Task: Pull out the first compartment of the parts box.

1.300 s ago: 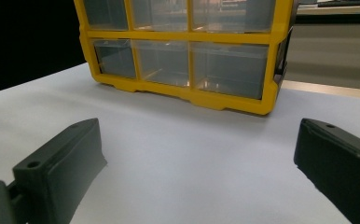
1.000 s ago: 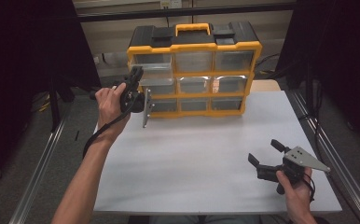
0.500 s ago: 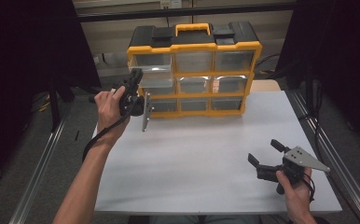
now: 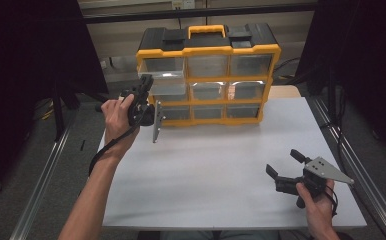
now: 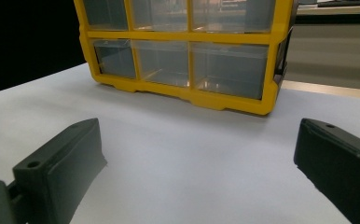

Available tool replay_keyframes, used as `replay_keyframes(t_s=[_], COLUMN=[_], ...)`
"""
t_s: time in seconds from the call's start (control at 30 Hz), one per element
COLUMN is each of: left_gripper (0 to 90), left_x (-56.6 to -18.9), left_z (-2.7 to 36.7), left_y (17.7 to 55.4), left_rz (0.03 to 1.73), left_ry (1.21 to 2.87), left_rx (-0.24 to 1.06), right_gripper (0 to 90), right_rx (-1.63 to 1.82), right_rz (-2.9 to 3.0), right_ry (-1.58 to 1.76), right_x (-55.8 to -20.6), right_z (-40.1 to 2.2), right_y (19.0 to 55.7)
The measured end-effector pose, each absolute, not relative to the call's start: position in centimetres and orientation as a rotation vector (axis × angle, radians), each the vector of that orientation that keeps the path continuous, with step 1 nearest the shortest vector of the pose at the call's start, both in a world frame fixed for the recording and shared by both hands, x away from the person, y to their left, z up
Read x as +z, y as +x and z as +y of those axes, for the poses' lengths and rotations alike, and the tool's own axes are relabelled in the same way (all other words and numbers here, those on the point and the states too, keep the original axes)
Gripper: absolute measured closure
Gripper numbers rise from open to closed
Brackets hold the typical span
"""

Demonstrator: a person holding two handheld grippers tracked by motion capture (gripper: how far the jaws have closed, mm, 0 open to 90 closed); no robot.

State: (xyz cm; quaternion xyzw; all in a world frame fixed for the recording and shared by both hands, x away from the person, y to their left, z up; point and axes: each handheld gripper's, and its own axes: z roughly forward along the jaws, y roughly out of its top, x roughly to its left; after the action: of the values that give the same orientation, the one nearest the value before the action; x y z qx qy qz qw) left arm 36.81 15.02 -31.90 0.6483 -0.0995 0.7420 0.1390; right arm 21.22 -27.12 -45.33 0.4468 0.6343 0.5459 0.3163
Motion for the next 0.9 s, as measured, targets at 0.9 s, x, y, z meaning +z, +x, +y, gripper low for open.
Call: replay_keyframes(t_s=[0.9], left_gripper=[81.4], left_x=[-32.3], left_z=[15.2], left_y=[35.5], left_rz=[-0.283], left_ry=[1.855], left_rx=[2.140], right_gripper=[0.9], right_rx=[1.435], right_rz=[1.674], right_ry=[1.173], right_x=[-45.4], right_z=[-27.1], right_y=[21.3])
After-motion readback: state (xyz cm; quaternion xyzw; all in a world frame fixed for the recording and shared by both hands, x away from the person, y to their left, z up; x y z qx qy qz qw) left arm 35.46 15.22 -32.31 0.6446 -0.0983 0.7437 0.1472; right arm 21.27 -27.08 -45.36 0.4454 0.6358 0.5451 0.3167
